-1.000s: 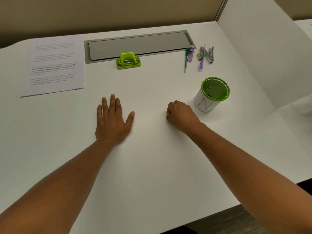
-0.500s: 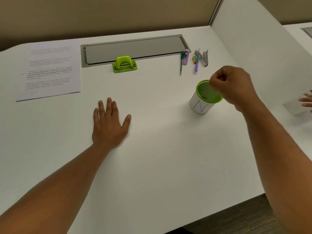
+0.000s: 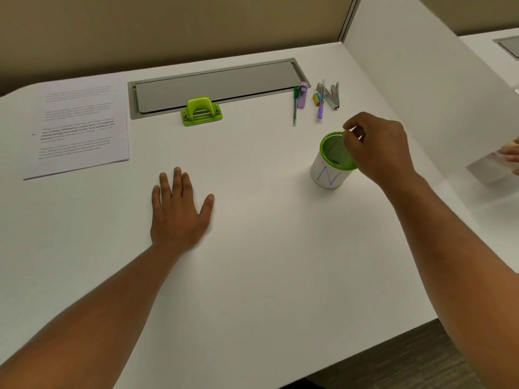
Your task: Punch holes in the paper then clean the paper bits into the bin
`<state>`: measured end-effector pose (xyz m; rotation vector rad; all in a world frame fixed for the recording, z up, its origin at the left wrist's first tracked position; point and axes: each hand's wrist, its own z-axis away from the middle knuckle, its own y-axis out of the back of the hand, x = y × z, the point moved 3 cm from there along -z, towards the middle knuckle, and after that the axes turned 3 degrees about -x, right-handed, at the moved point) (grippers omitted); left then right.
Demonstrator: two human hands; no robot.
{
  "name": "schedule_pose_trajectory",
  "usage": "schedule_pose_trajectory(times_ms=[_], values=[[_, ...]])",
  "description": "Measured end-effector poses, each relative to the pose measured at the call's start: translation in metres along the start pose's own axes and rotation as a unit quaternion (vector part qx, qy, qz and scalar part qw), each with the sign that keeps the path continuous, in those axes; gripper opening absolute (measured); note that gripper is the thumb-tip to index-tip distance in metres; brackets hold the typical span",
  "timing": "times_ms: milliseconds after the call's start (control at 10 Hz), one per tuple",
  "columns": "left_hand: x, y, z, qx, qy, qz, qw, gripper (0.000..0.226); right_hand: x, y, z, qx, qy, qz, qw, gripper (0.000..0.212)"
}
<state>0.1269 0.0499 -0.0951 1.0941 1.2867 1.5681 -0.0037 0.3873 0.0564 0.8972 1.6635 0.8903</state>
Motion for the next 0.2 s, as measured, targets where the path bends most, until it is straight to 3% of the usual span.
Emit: schedule_pose_trajectory(times_ms=[200], values=[[0.0023,0.0037,0.0012,0.01,0.003,0.011,1.0,0.083,-0.004,-0.0056,-0.0021,-0.051,-0.013,0.068,0.996,0.026]])
